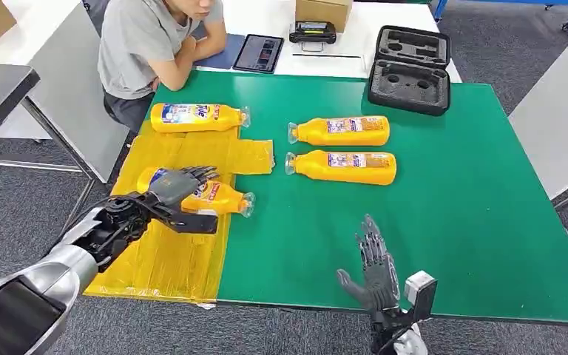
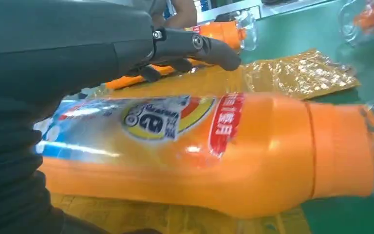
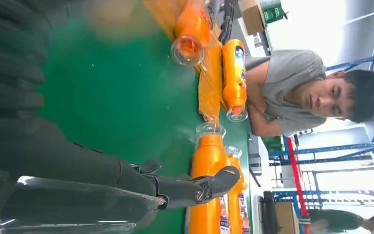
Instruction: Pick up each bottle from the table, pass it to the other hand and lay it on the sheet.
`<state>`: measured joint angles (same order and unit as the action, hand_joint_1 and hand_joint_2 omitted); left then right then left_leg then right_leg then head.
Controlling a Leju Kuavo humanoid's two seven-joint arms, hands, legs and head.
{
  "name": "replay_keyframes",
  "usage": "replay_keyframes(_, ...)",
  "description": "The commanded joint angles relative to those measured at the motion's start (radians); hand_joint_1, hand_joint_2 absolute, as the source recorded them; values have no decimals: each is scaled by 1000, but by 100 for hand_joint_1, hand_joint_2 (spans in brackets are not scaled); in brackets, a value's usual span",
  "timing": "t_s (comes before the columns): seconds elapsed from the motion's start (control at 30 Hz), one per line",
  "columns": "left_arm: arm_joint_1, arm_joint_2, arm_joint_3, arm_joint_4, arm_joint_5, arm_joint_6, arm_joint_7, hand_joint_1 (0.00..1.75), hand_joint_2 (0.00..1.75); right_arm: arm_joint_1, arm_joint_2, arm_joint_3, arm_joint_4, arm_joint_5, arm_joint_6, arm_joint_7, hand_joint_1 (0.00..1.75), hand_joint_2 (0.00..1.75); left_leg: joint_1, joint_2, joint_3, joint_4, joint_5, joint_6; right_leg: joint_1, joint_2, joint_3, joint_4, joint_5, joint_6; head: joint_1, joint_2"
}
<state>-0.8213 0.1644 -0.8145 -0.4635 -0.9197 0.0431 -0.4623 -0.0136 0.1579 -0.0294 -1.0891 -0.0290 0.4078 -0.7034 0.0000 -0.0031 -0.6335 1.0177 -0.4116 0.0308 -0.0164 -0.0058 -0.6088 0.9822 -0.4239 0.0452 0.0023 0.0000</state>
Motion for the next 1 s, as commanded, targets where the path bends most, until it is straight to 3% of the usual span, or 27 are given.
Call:
replay_keyframes(0.03, -32, 6, 3, -32, 5, 6, -22, 0, 175, -34, -15, -12, 59, 0, 3, 5, 0, 175, 1, 1, 2, 0, -1, -1, 1, 1, 2, 0, 0, -1, 0, 0)
replay_keyframes(0.3, 23, 52, 21, -207, 36, 40, -56, 0, 175, -43, -15, -11, 70, -1, 7, 5, 0, 175, 0, 1, 2, 0, -1, -1, 1, 1, 1, -1, 0, -1, 0, 0)
replay_keyframes(0.47, 153, 183, 49, -593, 170, -111, -84, 0, 175, -33, -12, -31, 62, -5, 8, 5, 0, 175, 1, 4, 6, 0, -3, -2, 1, 4, 5, 0, -2, -2, 0, 0)
replay_keyframes(0.53, 199, 204, 77, -667, 255, -167, -123, 0, 175, -28, -15, -36, 63, -6, 15, 5, 0, 175, 0, 3, 3, -1, -2, -1, 0, 3, 2, -1, -1, -1, 0, 0)
replay_keyframes(0.6, 235, 201, 105, -702, 301, -178, -142, 0, 175, -18, -15, -35, 45, -1, 17, 5, 0, 175, 1, 4, 8, 0, -4, -2, 1, 4, 7, -1, -3, -2, 0, 0)
replay_keyframes(0.73, 235, 201, 105, -702, 301, -178, -142, 0, 175, -18, -15, -35, 45, -1, 17, 5, 0, 175, 0, 1, 2, 0, -1, -1, 0, 1, 1, -1, -1, -1, 0, 0)
replay_keyframes(0.83, 336, 141, 182, -735, 374, -133, -212, 0, 175, 26, 2, -25, -75, 13, 10, 5, 0, 175, 1, 2, 7, -1, -4, -2, 1, 2, 7, -1, -3, -2, 0, 0)
replay_keyframes(0.87, 430, 92, 224, -775, 388, -70, -236, 0, 175, 57, 25, -23, -144, 19, -19, 5, 0, 175, -1, 1, 3, -1, -1, -1, -1, 1, 2, -1, -1, -1, 0, 0)
replay_keyframes(0.97, 528, 51, 177, -882, 531, 78, -236, 0, 175, 112, 41, 19, -242, 42, -123, 5, 0, 175, -2, 1, 4, -2, -2, -1, -2, 1, 3, -1, -2, -1, 0, 0)
replay_keyframes(1.0, 557, 35, 161, -933, 599, 115, -236, 0, 175, 122, 41, 35, -253, 50, -152, 5, 0, 175, 0, 3, 12, -3, -6, -2, 0, 3, 12, -3, -5, -3, 0, 0)
